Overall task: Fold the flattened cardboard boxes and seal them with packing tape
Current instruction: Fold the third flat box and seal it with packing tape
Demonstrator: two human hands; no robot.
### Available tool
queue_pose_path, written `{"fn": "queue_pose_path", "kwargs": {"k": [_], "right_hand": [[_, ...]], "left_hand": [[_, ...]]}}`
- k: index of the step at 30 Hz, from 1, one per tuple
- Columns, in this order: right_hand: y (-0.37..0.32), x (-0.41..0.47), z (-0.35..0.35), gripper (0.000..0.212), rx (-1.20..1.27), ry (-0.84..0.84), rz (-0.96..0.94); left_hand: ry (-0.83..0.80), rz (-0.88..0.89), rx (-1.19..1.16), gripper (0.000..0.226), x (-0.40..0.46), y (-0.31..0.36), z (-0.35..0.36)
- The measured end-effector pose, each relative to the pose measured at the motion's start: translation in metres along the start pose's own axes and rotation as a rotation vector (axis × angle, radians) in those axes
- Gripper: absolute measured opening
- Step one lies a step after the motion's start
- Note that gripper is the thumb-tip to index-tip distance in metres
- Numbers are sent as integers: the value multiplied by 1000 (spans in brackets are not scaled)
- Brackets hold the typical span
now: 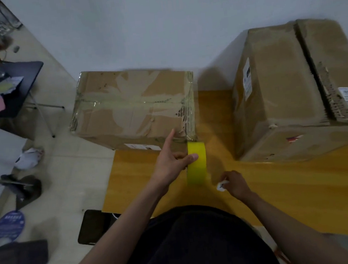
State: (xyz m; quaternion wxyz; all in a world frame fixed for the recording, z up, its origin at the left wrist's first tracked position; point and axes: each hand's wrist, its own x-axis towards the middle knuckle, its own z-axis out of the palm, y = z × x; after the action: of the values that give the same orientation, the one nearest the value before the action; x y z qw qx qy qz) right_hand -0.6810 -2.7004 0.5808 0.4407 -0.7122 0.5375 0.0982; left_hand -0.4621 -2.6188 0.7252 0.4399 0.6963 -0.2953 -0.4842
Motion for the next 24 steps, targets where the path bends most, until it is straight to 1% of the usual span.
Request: {"fn": "queue_pose_path", "kwargs": {"k": [2,4,5,6,7,8,9,11,14,16,18,21,24], "right_hand": [[-1,-1,4,20,21,10,8],[-18,-3,-2,25,124,110,-28],[-34,-5,-10,26,257,182,-52],[-53,-7,-20,27,441,235,-56],[-73,-9,-33,30,626,249,-36],[-91,-10,-46,36,770,219,-5],[-106,-11,-58,43,858,156,5],[-127,-16,-75,55,855,39,-27],[-138,-17,-84,64,774,-16,-31],[-140,-16,-84,61,755,-76,-18],[-143,-15,-84,60,767,-101,14],[-147,-15,-82,59,812,-82,53],[-147,-15,-81,52,838,-59,49]], "left_hand": [[3,-6,1,104,0,3,1],[-2,-14,-7,103,-2,4,2],[-2,-20,-10,103,-2,5,2],[0,-25,-12,103,-3,6,2],[4,-28,-14,103,-4,7,2],[7,-30,-15,102,-4,7,3],[7,-32,-13,102,-5,8,3],[7,-33,-7,102,-6,9,3],[6,-35,-15,102,-7,10,3],[5,-35,-11,102,-7,10,3],[8,-35,-3,102,-7,10,3],[11,-38,6,103,-8,11,2],[3,-48,15,103,-9,12,1]]}}
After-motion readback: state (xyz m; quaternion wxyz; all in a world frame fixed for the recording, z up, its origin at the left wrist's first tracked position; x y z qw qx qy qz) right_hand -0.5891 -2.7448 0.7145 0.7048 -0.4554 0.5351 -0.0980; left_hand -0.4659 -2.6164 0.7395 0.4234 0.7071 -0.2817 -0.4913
